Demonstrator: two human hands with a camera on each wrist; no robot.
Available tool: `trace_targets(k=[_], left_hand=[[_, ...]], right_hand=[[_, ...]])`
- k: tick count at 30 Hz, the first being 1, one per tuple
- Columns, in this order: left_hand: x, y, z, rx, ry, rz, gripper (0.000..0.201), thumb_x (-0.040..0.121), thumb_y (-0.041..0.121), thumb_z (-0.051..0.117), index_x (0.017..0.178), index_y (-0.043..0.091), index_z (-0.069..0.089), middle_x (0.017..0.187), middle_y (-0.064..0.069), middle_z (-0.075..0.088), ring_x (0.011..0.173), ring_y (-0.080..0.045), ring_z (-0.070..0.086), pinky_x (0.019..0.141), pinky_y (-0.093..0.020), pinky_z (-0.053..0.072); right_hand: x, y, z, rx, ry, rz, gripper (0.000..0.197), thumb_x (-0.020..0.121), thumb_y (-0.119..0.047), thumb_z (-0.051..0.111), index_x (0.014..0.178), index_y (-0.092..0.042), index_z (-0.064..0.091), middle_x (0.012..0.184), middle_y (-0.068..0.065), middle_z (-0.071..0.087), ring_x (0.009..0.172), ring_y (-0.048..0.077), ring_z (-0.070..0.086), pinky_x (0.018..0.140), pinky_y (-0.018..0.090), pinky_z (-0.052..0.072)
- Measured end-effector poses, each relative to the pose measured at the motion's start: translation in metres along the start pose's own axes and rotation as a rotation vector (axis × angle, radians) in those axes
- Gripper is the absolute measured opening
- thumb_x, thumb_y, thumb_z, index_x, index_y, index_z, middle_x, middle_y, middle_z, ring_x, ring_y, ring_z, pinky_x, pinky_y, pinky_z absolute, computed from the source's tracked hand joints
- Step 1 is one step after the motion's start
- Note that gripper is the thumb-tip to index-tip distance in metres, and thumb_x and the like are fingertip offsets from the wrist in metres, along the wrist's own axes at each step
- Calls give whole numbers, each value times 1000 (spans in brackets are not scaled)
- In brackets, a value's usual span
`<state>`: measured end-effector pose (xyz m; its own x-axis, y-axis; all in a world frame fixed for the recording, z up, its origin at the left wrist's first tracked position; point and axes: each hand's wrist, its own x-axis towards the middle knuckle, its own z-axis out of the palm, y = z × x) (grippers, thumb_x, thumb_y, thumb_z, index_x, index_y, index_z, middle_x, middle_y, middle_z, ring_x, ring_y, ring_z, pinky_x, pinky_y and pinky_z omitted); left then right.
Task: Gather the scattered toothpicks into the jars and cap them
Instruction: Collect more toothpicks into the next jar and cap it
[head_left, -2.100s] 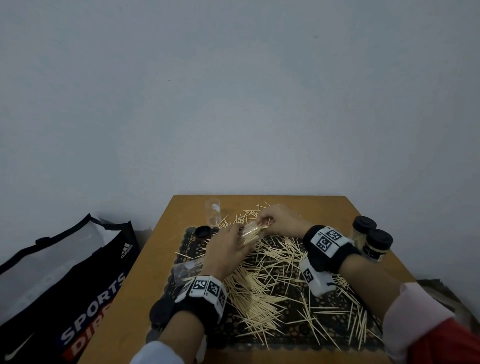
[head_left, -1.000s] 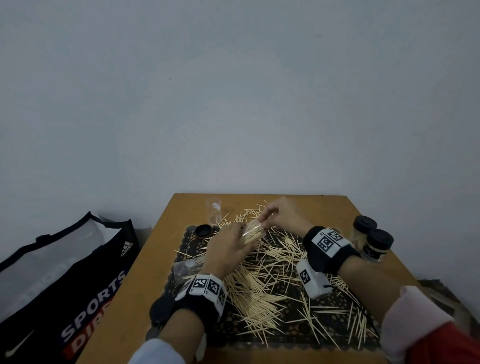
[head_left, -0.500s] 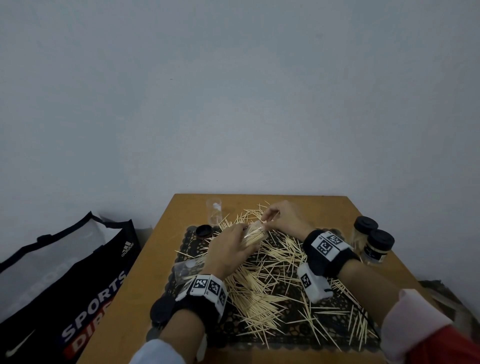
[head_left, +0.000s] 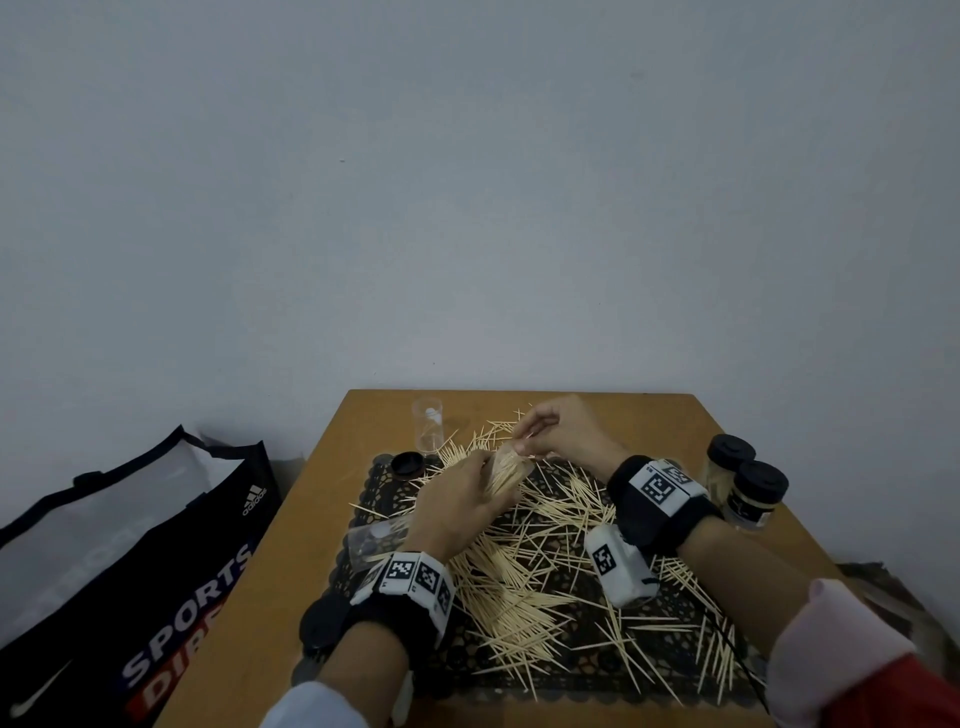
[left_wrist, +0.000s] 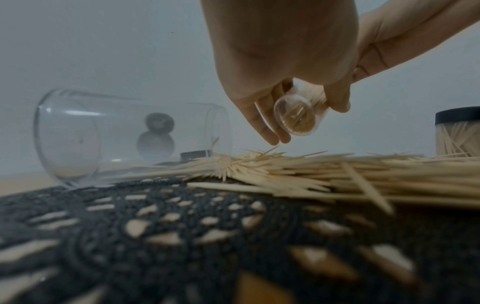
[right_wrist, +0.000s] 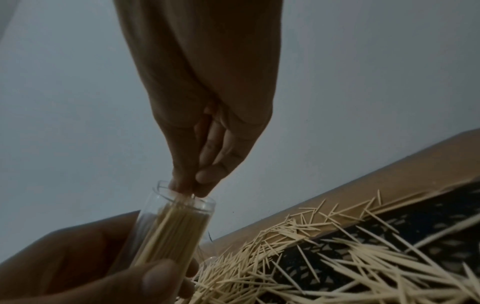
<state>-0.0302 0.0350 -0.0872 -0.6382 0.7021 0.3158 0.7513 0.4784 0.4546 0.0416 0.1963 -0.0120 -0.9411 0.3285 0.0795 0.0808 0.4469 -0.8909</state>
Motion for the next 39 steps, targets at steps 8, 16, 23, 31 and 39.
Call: trace_targets(k=[8, 16, 23, 31, 39], left_hand=[[-1, 0, 1, -109, -26, 34, 43, 90, 59, 53, 109, 21, 46, 100, 5, 62, 81, -11, 59, 60, -15, 37], [-3, 2, -1, -144, -30, 77, 53, 90, 55, 58, 127, 18, 50, 107, 10, 60, 87, -8, 57, 64, -11, 35], [-2, -1, -2, -36, -13, 67, 57, 88, 51, 63, 135, 22, 48, 123, 7, 58, 101, -8, 52, 80, -23, 39], [0, -8, 3, -83, 84, 106, 76, 85, 51, 68, 147, 23, 35, 145, 5, 43, 124, -11, 46, 88, -24, 40], [1, -12, 7, -43, 107, 129, 78, 83, 43, 73, 147, 24, 33, 148, 6, 39, 130, -10, 40, 87, -20, 36]], right_hand=[[-3, -1, 0, -11, 4, -61, 15, 82, 2, 70, 96, 6, 70, 73, -1, 64, 50, -9, 55, 49, 6, 41], [-4, 13, -8, -73, -55, 6, 14, 81, 2, 70, 87, -10, 65, 81, 1, 66, 56, 0, 55, 48, 16, 43], [-9, 18, -8, 68, -135, 120, 22, 91, -15, 64, 110, -6, 60, 102, 12, 66, 72, 14, 68, 57, 23, 57], [-10, 25, -1, 56, -139, 108, 48, 72, 7, 76, 111, -17, 62, 113, 15, 62, 88, 26, 69, 75, 35, 60], [-11, 33, -6, 135, -126, 178, 52, 68, 18, 72, 109, -12, 61, 114, 15, 64, 95, 30, 68, 76, 36, 58]])
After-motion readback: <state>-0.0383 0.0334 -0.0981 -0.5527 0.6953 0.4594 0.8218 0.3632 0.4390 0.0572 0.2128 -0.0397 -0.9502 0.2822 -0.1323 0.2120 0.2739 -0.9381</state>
